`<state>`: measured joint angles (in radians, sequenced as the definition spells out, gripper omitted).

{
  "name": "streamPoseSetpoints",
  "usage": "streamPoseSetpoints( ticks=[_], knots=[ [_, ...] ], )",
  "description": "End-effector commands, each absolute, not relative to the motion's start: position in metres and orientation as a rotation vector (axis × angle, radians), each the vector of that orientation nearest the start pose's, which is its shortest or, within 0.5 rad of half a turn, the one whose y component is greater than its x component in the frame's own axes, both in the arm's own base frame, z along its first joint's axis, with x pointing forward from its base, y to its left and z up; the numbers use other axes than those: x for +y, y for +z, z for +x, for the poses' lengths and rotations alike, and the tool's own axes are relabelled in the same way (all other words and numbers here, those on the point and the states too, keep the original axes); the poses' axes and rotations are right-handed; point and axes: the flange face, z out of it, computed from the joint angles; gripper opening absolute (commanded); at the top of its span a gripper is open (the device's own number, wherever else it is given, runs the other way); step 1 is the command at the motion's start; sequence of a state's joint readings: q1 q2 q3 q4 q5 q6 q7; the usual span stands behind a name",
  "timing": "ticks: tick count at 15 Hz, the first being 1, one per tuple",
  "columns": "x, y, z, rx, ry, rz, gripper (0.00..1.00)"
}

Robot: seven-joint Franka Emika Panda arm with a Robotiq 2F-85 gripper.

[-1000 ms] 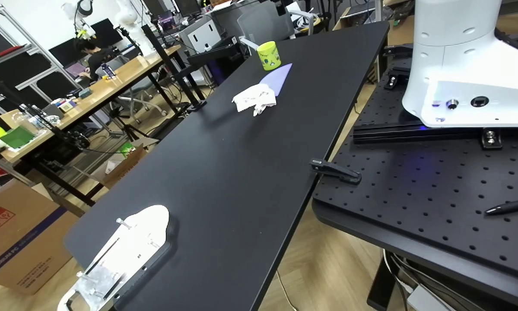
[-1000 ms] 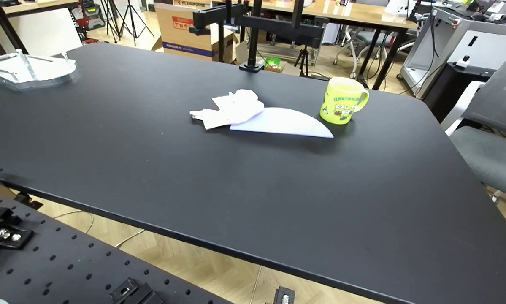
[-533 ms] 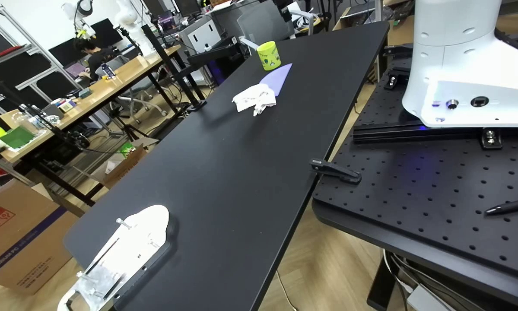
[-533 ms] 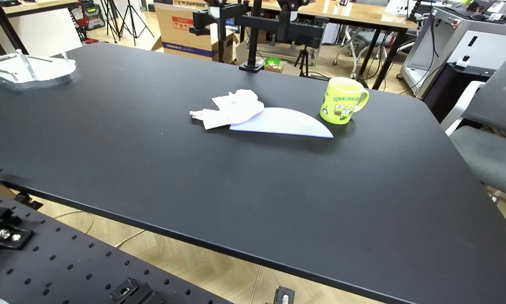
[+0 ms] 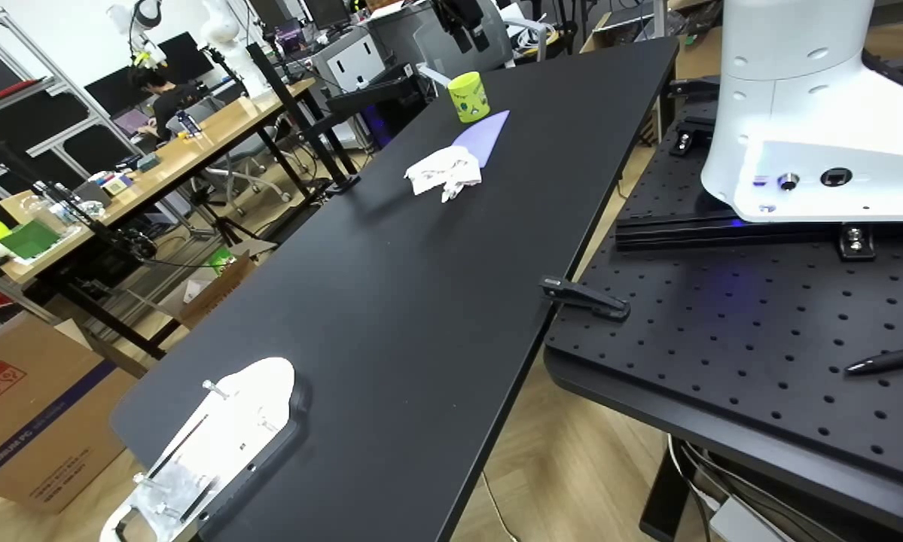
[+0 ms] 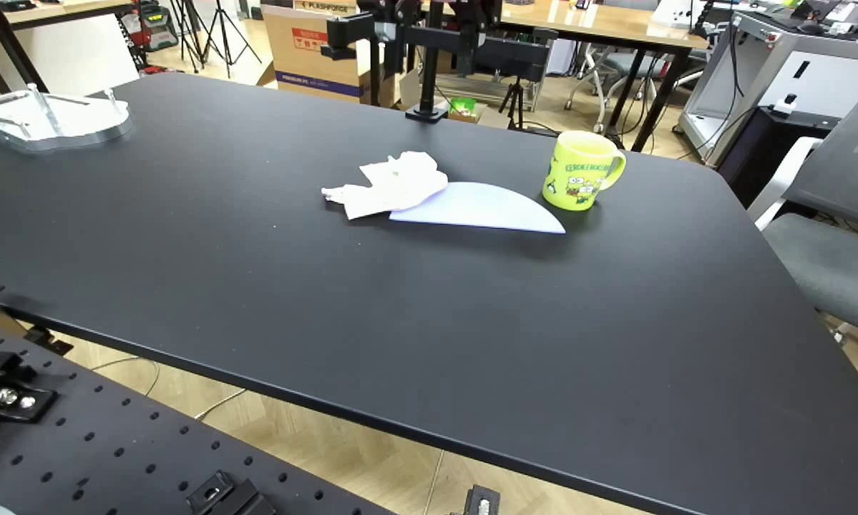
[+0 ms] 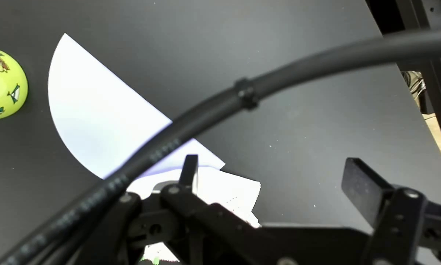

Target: Put the white cloth on the rack.

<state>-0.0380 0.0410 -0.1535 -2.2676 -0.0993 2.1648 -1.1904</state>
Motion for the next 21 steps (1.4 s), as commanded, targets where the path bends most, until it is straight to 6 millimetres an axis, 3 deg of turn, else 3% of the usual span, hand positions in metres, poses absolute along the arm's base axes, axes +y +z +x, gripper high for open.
streamPoseSetpoints(
  ticks=[1, 5, 10, 13, 17, 18, 21],
  knots=[
    [-0.100, 0.330, 0.498, -1.573, 0.258, -2.675, 1.00],
    [-0.099, 0.329, 0.500, -1.622, 0.253, -2.686, 1.00],
    [-0.085, 0.312, 0.526, -2.102, 0.207, -2.498, 1.00],
    [-0.068, 0.301, 0.544, -2.322, 0.068, -2.395, 1.00],
    [-0.052, 0.271, 0.551, -2.321, -0.186, -2.330, 1.00],
    [-0.050, 0.281, 0.549, -2.311, -0.124, -2.363, 1.00],
    [-0.047, 0.271, 0.549, -2.312, -0.121, -2.343, 1.00]
  ],
)
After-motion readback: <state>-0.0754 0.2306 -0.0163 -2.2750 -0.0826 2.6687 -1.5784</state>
